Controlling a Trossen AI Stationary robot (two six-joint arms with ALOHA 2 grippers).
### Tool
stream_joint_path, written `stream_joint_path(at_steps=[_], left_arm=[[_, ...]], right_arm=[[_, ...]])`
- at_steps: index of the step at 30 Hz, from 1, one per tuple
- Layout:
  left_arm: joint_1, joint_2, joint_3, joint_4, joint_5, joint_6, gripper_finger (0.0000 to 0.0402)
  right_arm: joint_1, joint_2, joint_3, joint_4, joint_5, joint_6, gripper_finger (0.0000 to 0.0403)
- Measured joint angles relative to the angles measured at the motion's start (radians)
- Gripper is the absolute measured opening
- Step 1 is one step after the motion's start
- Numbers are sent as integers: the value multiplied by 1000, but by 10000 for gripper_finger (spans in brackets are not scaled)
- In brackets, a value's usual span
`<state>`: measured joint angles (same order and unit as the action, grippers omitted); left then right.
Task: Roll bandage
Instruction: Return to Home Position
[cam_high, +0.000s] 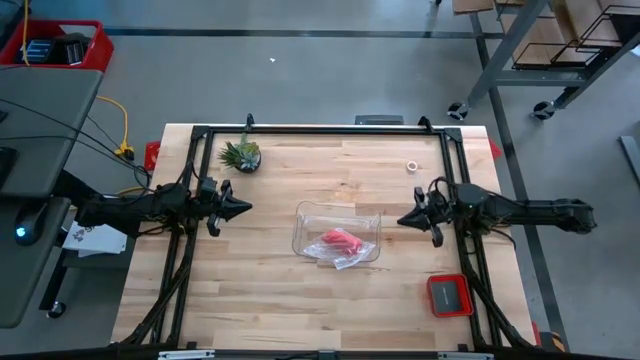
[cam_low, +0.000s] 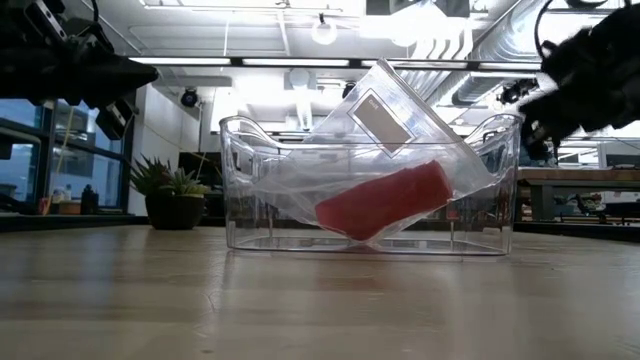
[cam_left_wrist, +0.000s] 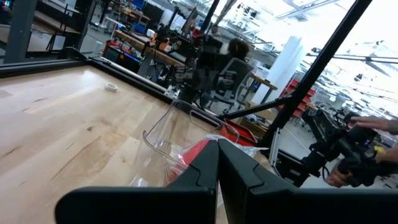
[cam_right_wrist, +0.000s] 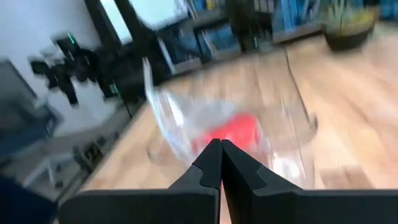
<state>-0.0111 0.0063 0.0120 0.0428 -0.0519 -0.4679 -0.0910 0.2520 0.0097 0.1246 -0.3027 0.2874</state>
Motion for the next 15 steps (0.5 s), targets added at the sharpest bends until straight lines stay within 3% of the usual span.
stream_joint_path(at_steps=[5, 15], left_arm=[[0, 0, 0, -1, 0, 0, 1], [0, 0, 0, 1, 0, 0, 1]], right_arm=[[0, 18, 0, -78, 68, -26, 0], [0, 21, 0, -78, 72, -19, 0]])
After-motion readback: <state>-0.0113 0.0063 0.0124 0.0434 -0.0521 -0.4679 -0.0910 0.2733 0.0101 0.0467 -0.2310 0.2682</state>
